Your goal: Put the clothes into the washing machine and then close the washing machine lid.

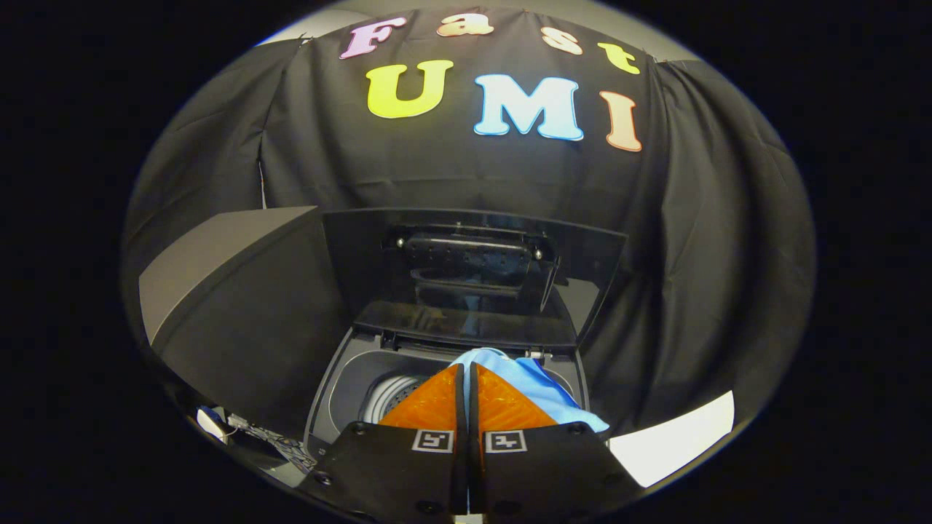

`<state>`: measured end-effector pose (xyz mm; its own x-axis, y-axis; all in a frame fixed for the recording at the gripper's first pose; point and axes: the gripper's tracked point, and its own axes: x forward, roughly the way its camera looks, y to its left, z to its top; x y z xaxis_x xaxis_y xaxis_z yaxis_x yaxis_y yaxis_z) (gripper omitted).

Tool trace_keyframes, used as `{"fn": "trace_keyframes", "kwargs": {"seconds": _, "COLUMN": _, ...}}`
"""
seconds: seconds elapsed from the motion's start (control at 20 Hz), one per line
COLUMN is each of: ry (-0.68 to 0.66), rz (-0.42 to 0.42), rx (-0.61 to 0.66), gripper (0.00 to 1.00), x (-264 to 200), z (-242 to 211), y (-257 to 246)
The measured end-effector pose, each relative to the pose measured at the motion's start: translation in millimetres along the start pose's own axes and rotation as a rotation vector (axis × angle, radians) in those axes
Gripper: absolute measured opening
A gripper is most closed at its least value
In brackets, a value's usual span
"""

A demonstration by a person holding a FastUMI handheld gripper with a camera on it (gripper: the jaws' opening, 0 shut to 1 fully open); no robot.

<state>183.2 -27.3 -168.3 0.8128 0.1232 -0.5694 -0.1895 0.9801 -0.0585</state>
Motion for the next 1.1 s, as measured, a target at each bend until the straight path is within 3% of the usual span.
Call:
{"fn": "trace_keyframes", "kwargs": {"seconds": 0.05, "ry": -0.013, "rz": 0.000, "rx": 0.012, "gripper": 0.04, "x": 2.6, "z": 3.4, "y": -0.5}}
{"fn": "trace_keyframes", "kwargs": {"seconds": 0.25, "ry": -0.071, "rz": -0.014, "rx": -0.015, "gripper": 0.99, "x": -6.2, "z": 18.5, "y": 0.4}}
{"fn": "trace_keyframes", "kwargs": {"seconds": 0.4, "ry": -0.121, "rz": -0.028, "rx": -0.029, "gripper": 0.97, "x": -7.5, "z": 32.5, "y": 4.8}}
{"fn": "trace_keyframes", "kwargs": {"seconds": 0.65, "ry": -0.294, "rz": -0.022, "rx": 0.002, "gripper": 0.99, "x": -17.9, "z": 94.3, "y": 12.3}}
{"fn": "trace_keyframes", "kwargs": {"seconds": 1.1, "ry": -0.379, "rz": -0.007, "rx": 0.070, "gripper": 0.98, "x": 39.6, "z": 169.7, "y": 20.8}}
